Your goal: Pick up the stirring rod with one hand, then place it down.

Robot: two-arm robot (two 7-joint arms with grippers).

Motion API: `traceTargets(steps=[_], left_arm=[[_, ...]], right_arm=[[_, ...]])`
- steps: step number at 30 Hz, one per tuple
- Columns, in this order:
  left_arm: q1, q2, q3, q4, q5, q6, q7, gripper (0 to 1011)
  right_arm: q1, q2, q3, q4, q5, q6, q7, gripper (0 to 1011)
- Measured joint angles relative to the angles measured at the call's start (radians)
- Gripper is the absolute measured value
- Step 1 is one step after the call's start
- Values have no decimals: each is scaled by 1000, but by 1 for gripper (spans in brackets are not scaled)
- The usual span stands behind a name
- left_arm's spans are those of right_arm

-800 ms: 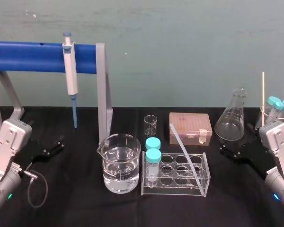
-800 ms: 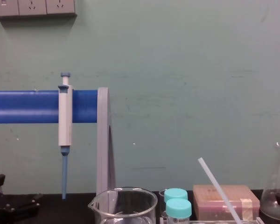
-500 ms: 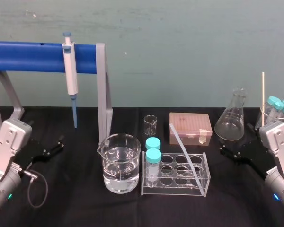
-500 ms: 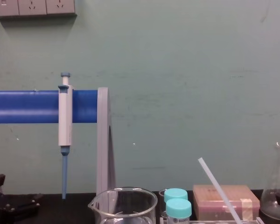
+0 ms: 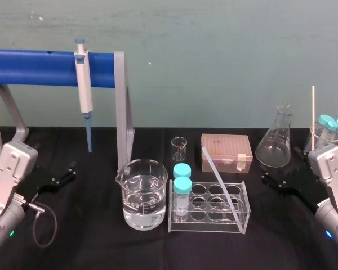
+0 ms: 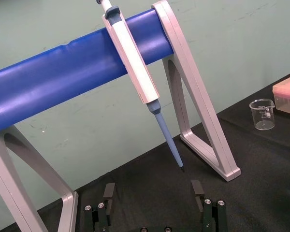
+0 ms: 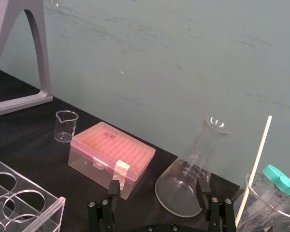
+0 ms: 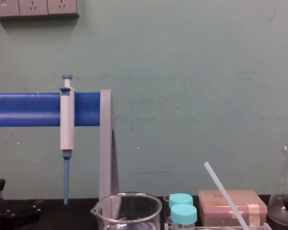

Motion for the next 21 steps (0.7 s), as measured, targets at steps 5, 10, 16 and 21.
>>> traceTargets(steps=[5,10,16,21], left_arm=[[0,0,0,0,0,0,0,1000],[0,0,0,0,0,0,0,1000],[0,0,0,0,0,0,0,1000],[0,0,0,0,0,0,0,1000]], right_arm=[[0,0,0,0,0,0,0,1004],[0,0,0,0,0,0,0,1004],[0,0,0,0,0,0,0,1004],[0,0,0,0,0,0,0,1004]])
